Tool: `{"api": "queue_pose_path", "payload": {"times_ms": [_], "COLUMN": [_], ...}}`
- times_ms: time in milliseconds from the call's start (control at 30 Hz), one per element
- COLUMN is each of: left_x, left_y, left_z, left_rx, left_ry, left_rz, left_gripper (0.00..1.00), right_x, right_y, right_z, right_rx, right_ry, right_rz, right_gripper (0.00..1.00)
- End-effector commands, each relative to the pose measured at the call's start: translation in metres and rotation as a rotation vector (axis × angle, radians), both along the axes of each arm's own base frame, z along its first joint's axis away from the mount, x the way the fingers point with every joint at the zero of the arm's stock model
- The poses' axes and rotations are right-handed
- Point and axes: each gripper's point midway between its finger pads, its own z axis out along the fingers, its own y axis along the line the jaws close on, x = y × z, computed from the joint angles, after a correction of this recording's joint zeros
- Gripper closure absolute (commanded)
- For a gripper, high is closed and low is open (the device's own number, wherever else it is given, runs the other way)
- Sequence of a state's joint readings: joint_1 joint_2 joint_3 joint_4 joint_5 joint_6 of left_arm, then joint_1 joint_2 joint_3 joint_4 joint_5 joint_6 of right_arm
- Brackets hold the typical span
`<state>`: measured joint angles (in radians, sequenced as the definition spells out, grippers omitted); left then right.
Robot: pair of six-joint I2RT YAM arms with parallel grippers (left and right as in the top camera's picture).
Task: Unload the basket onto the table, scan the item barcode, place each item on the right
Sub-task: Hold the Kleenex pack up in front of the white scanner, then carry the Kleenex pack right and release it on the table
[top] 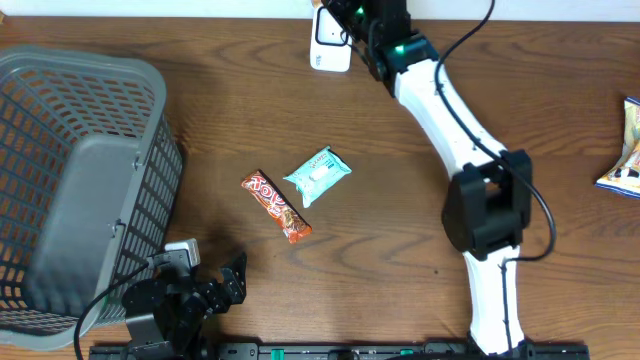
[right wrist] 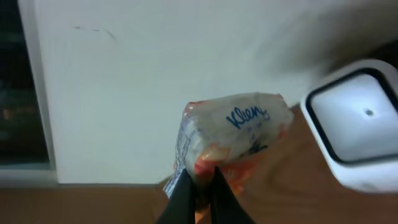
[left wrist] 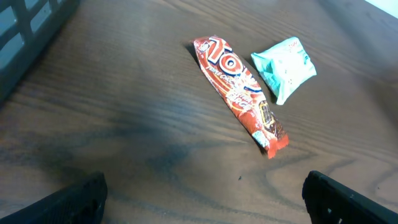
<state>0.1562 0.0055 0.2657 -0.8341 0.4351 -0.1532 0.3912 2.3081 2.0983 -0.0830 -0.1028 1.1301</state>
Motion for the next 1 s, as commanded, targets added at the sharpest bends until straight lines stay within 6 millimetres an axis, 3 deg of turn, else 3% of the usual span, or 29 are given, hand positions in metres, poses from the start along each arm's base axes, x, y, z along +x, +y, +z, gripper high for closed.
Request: {"api": "queue_pose_path", "payload": {"times_ms": [0,233,367,567,733,867,967], "left_x": [0.000,0.000,0.000,0.000,0.000,0.000,0.000], "left_y": [0.001,0.001,0.001,0.001,0.001,0.001,0.001], "left_z": [-0.001,-0.001,-0.001,-0.001,-0.001,-0.001,-0.001], "left_rx": [0.002,0.002,0.002,0.002,0.002,0.002,0.002], "left_ry": [0.004,0.004,0.004,0.004,0.004,0.004,0.004], "left_rz": [0.007,0.007,0.007,0.007,0.007,0.007,0.007], "left_gripper": [0.02,0.02,0.02,0.02,0.02,0.02,0.02], "right_x": [0.014,0.032,0.033,0.033,0.025,0.009,-0.011], "right_y": [0.002,0.002,0.002,0.007,0.001,-0.030,-0.080], "right_z": [-0.029,-0.078,-0.091,-0.068,-0.025,0.002,0.003], "right_rx": [-0.028,-0.040,-0.090,-0.186,-0.218,-0.360,-0.525], "right_ry": [-0.018,-0.018,-0.021,-0.144,-0.206,-0.172,-0.039], "right_rz": [-0.022,-0.057,-0.044,0.026,0.086,0.095,0.032], "right_gripper": [0.99,0.99,0.99,0.99,0.99,0.98,0.99]}}
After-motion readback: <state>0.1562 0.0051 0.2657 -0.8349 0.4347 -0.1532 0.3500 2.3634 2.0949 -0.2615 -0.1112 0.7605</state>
